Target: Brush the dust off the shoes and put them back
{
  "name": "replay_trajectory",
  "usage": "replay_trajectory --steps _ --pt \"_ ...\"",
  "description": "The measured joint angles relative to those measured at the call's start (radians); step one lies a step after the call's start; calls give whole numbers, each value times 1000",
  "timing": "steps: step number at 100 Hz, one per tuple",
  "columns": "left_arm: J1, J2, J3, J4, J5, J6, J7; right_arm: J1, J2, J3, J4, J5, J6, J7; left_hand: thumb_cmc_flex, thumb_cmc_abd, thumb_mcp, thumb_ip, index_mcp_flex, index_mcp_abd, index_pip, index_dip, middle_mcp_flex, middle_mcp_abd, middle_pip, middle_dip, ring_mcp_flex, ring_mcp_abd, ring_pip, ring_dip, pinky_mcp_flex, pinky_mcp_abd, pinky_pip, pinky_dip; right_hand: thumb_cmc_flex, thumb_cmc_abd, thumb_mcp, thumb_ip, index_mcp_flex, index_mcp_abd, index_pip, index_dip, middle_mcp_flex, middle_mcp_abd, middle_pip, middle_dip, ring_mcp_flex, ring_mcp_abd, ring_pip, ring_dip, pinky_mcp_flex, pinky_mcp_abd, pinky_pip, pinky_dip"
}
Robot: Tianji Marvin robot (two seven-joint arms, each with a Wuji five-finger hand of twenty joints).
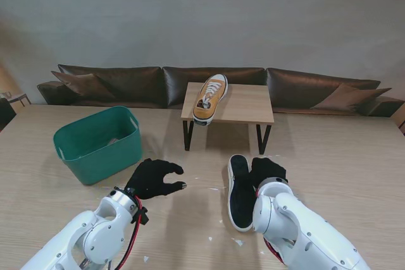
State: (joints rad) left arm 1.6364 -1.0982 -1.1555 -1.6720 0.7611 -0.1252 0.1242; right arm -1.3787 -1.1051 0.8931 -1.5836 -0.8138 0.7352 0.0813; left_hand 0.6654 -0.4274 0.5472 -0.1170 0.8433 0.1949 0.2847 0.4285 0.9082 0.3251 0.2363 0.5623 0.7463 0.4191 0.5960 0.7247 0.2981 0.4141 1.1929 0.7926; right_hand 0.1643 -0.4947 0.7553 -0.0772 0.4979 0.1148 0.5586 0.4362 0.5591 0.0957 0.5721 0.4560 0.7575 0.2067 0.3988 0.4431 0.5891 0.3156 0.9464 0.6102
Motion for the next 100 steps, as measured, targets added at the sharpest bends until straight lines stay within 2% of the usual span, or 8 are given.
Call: replay_trajectory --steps 11,32,53,63,76,89,95,100 --pt "-1 0 2 2 -3 0 -6 4 14 2 -7 4 8 56 0 11 -5 0 2 0 0 1 0 0 -2 0 0 0 0 0 0 0 0 1 27 0 -14 5 0 0 -12 0 -37 0 13 0 -39 -5 7 0 -2 -12 0 0" --pt "-1 1 1 3 -2 -2 -7 43 35 -30 -3 72 45 115 0 11 -7 12 2 0 0 2 0 0 -7 0 0 2 0 0 -1 0 0 12 74 0 -47 5 2 10 -17 0 -87 1 2 -1 -102 -16 -1 -3 -4 -28 -24 0" --pt "4 2 -3 2 -1 1 -14 99 39 -94 30 130 49 125 0 11 -17 12 11 2 2 5 0 3 -9 0 -6 8 0 0 -11 0 -2 14 63 2 -62 -2 96 -14 -18 0 -100 1 4 -2 -153 -23 -9 -4 -6 -51 -46 0" --pt "9 2 -6 -1 -3 5 -16 109 33 -106 40 139 45 117 0 11 -18 12 11 2 2 7 -1 3 -10 0 -7 9 0 0 -12 0 -2 14 98 2 -100 -6 161 -19 -15 -9 -94 1 4 -2 -151 -24 7 -4 -6 -52 -47 0" --pt "16 2 -11 -6 -3 9 -18 116 26 -120 46 158 40 96 10 12 -29 13 22 3 2 9 -1 5 -11 0 -8 9 0 1 -13 0 -13 16 158 3 -152 -6 236 5 -4 -8 7 1 25 -4 -140 -24 53 4 -7 -53 -47 10" --pt "20 2 -12 -9 -3 10 -18 120 13 -123 54 221 37 58 11 22 -31 13 24 3 2 9 -1 5 -11 0 -8 9 0 1 -13 0 -13 16 224 -13 -180 -8 303 10 16 11 137 1 55 14 -51 -24 128 38 -6 -61 -38 11" --pt "21 2 -13 -9 -3 10 -18 120 2 -123 61 235 36 31 11 22 -31 13 25 3 2 10 -1 5 -11 0 -8 9 0 1 -13 0 -13 16 266 -47 -216 -9 350 11 34 20 217 1 74 41 -3 -25 189 67 -6 -62 -4 11" --pt "23 2 -14 -10 -3 10 -18 120 -6 -123 65 241 36 19 11 22 -31 13 30 3 2 10 -1 6 -11 0 -8 9 0 1 -13 0 -13 17 301 -70 -256 -10 372 11 101 -12 283 1 92 69 58 -30 247 98 -4 -62 31 11"
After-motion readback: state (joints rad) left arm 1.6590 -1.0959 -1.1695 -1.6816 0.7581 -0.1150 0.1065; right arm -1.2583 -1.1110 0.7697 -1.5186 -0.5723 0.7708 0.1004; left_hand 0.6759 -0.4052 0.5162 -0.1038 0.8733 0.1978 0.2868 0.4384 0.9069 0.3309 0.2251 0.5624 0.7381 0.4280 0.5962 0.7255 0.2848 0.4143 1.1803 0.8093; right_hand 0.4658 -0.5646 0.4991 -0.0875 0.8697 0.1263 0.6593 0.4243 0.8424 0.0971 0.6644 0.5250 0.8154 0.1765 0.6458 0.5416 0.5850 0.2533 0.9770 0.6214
